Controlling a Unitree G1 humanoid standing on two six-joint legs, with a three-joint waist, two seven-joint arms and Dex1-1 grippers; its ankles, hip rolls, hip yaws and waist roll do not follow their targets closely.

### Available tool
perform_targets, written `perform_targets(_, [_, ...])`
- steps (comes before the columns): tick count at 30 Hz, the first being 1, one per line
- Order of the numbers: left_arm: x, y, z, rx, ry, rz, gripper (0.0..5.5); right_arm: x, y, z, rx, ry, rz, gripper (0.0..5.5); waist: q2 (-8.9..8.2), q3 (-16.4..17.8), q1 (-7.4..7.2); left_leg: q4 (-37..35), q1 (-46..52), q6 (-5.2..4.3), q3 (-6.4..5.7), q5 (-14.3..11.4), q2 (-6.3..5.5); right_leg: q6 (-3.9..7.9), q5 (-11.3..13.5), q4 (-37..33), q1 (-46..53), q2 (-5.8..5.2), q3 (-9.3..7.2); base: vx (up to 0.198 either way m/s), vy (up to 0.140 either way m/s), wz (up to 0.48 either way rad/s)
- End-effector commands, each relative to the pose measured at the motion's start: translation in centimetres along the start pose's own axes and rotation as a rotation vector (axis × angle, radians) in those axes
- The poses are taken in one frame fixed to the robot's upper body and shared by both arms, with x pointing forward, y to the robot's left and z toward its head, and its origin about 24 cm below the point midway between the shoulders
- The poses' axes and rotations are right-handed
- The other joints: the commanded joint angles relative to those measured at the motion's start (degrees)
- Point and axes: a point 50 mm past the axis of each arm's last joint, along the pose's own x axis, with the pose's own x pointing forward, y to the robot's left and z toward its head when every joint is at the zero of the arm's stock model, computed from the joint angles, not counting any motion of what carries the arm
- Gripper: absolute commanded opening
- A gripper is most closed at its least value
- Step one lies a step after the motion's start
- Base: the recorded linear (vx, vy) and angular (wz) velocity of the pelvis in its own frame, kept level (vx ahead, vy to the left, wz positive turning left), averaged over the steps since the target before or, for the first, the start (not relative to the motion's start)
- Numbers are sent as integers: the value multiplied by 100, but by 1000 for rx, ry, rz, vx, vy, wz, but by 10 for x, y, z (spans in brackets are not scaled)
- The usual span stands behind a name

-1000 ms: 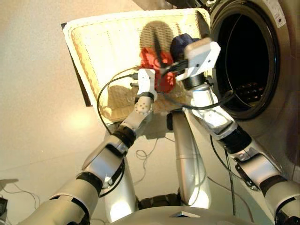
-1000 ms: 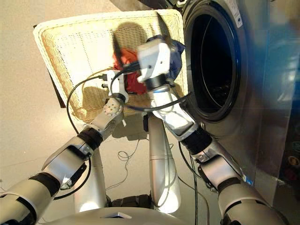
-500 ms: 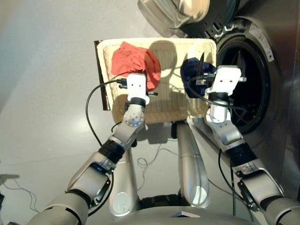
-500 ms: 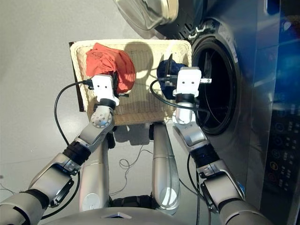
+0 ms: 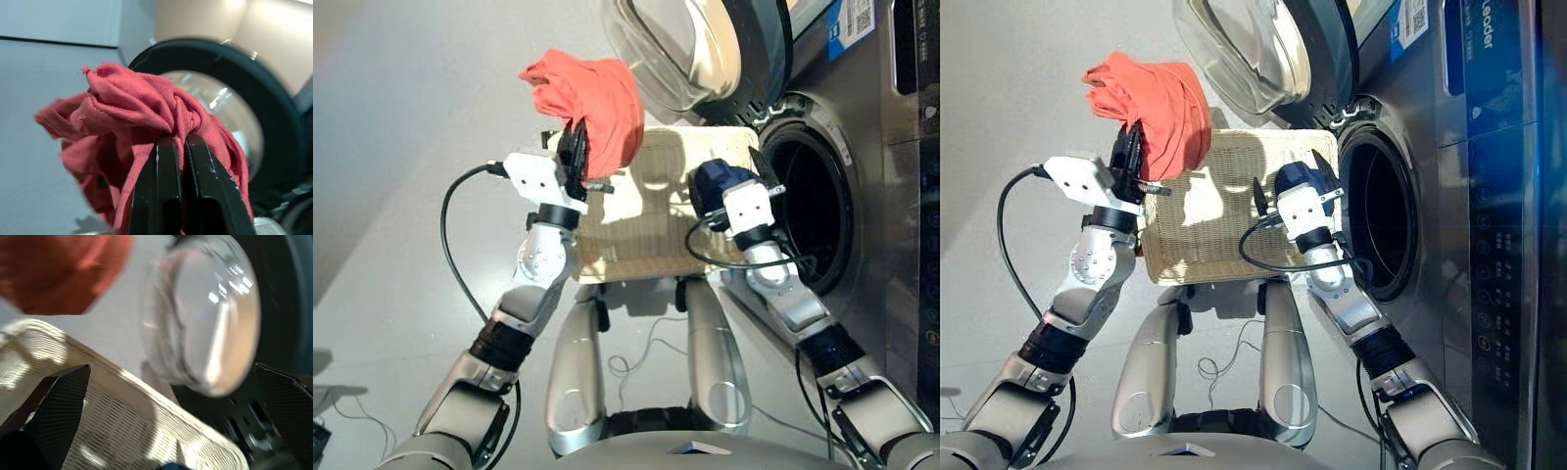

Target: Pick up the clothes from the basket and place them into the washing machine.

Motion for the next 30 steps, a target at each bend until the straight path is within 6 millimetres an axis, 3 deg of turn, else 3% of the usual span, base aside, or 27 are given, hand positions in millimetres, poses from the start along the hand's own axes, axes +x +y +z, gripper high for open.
perform_targets(1, [1,-18,40,-86,-199,-161,0,12,0,38,11,-185,70,550,120,-288,61,375,-110,-191,-139,-169,-50,656,706,-983,531,-354,-26,0,0,0])
perform_targets(11, [-1,-42,36,-228,-126,-369,0,47,10,86,-61,-390,132,550,303,-308,133,510,-167,-171,-90,-188,-21,617,672,-918,453,-336,67,0,0,0])
perform_targets(30, [-5,-46,18,-269,35,-512,0,69,18,123,-66,-537,169,550,360,-273,205,638,-288,-143,-80,-188,31,589,671,-819,342,-326,113,0,0,0])
